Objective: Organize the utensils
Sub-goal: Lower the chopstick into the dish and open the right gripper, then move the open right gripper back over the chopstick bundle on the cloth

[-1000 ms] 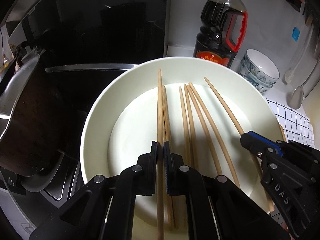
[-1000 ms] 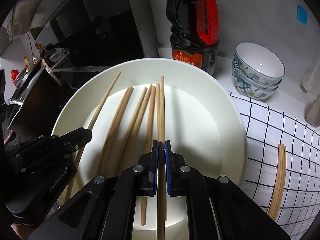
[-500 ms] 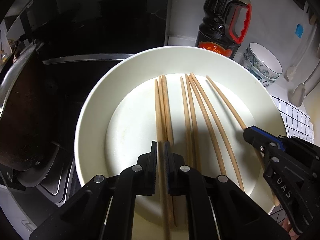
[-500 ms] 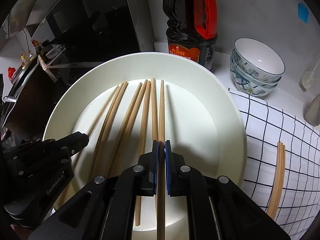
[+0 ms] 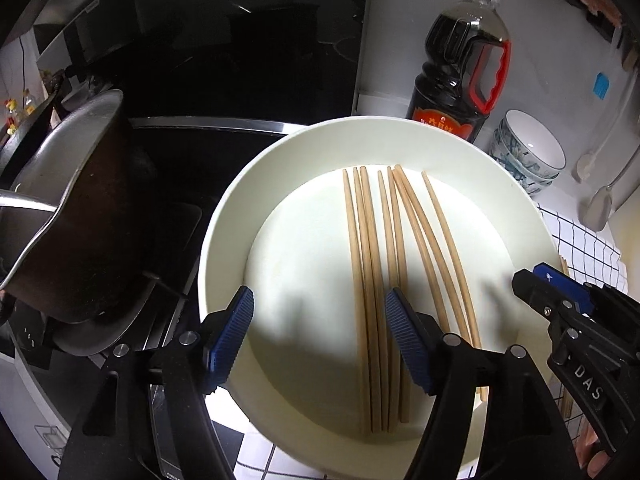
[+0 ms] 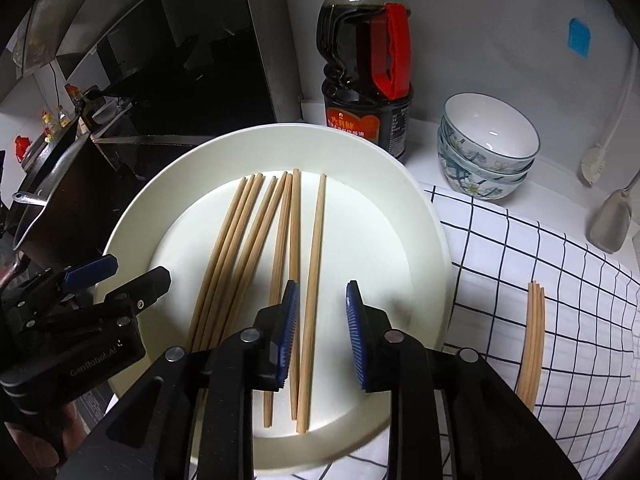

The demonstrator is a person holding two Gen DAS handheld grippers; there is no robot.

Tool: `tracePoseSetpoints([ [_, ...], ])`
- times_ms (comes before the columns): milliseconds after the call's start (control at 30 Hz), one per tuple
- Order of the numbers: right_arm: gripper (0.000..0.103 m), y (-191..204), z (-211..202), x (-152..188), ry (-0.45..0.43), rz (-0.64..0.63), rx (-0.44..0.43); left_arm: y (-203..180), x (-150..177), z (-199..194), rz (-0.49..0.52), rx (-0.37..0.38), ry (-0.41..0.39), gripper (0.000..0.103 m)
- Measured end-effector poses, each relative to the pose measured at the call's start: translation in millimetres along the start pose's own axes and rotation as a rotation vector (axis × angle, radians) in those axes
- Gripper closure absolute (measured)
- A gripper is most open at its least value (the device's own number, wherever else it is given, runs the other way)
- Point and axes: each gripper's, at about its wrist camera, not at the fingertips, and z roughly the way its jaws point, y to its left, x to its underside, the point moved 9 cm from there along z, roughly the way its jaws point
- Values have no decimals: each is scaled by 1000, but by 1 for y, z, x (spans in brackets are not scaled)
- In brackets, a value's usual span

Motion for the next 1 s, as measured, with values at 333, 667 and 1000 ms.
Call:
tracePoseSetpoints([
  [333,71,-2,-27,9,-28,3,-9,-3,4,-27,-8,-2,-38,25],
  [667,60,-14,-61,25,-65,29,-8,-14,18,-47,-19,5,-51,19],
  [1000,55,-51,-90,54,-89,82,25,-43,35,-62,4,34,-48,14],
])
